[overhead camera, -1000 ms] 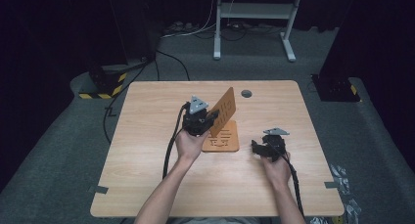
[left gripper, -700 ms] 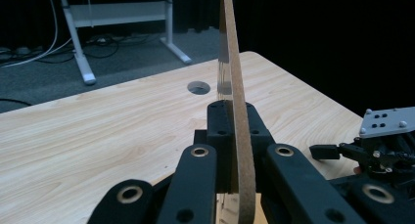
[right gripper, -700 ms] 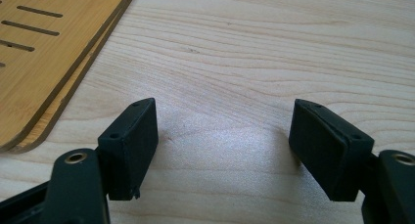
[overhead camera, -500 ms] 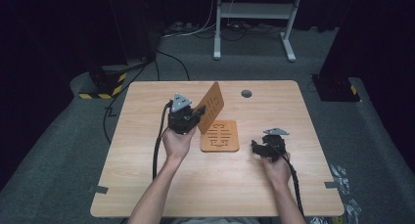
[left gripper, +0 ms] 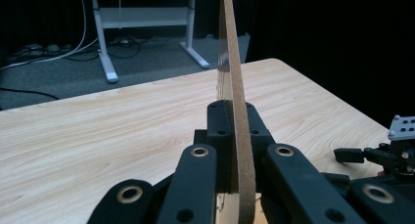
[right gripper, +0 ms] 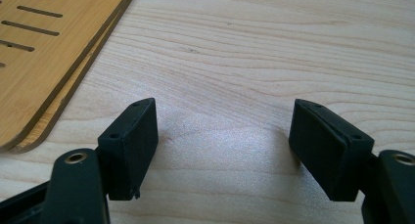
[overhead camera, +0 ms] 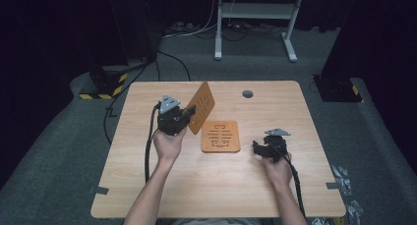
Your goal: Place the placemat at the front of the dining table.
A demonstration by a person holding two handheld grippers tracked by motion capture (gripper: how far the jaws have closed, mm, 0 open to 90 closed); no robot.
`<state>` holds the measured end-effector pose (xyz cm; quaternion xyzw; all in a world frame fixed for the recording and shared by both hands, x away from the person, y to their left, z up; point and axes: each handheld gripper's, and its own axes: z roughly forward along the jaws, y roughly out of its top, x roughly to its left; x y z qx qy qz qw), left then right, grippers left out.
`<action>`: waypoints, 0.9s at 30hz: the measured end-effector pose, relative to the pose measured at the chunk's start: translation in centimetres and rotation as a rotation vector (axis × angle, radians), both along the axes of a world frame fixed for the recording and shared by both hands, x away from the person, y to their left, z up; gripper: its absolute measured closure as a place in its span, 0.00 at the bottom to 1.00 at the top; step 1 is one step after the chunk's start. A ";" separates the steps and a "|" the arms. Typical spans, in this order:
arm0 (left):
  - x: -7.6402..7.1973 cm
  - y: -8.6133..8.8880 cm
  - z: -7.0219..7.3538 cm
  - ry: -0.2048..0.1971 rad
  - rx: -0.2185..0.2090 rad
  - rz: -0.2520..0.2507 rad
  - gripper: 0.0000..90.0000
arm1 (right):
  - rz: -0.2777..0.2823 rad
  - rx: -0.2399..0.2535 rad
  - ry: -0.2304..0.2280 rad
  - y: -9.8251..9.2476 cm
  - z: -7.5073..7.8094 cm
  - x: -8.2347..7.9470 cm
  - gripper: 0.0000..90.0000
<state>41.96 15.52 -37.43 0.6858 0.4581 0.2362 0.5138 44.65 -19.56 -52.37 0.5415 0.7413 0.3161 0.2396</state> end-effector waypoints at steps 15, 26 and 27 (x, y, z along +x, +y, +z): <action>-0.9 3.1 0.1 0.001 -0.011 0.043 0.96 | -0.001 0.001 0.001 0.0 0.0 0.0 0.29; -1.5 4.7 0.2 -0.007 -0.023 0.073 0.96 | 0.000 -0.001 -0.002 0.0 0.0 0.0 0.29; -1.6 4.8 0.2 -0.007 -0.022 0.074 0.96 | 0.000 0.000 -0.002 0.0 0.0 0.0 0.29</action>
